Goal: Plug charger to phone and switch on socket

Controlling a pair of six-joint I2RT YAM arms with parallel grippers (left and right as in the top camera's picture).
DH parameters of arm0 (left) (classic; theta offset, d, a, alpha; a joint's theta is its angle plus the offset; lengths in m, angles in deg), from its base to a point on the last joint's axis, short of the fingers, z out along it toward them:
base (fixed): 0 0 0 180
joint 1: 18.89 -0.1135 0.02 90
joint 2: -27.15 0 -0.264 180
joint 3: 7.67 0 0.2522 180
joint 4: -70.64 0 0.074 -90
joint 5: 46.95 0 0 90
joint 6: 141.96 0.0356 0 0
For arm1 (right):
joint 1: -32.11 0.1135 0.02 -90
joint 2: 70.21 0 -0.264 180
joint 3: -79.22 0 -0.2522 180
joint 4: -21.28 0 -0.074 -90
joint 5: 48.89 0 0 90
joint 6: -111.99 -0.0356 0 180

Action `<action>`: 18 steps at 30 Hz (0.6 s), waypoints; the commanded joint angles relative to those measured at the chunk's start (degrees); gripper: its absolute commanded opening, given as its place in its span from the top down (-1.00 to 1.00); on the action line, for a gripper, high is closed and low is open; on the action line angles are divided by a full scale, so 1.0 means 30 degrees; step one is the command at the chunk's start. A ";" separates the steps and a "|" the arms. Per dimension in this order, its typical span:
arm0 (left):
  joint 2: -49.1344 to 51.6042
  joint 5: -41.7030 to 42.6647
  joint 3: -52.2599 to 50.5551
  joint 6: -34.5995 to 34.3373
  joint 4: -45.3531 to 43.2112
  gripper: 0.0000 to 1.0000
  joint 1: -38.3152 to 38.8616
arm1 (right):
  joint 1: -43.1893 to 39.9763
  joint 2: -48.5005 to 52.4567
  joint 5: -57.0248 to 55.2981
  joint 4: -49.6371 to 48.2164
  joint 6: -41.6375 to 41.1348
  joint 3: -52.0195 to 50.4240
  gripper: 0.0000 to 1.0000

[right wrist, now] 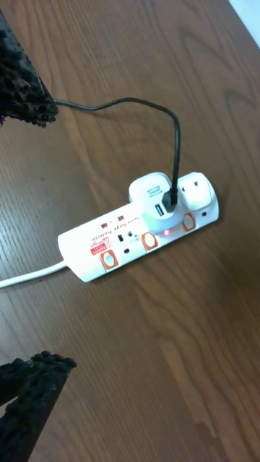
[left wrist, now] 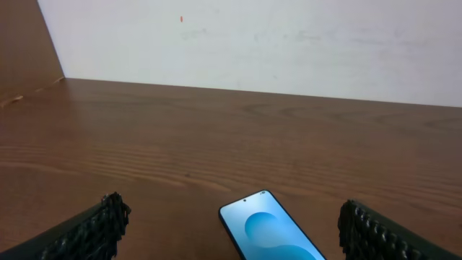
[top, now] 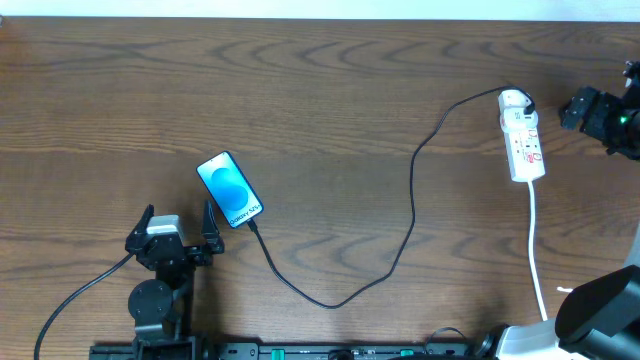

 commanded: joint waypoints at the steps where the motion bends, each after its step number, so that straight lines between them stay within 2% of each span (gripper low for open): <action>1: -0.0124 -0.0175 -0.0393 -0.0160 0.0576 -0.91 0.0036 | 0.0051 0.0000 -0.0291 0.0015 -0.0189 0.0058 -0.99; 9: -0.0124 -0.0175 -0.0393 -0.0160 0.0576 -0.90 0.0036 | 0.0379 -0.0627 -0.0350 -0.0306 -0.0204 -0.0095 -0.98; 18: -0.0124 -0.0175 -0.0393 -0.0160 0.0576 -0.90 0.0036 | 0.2244 -0.3206 -0.0364 -0.3293 -0.0189 -0.2543 -0.98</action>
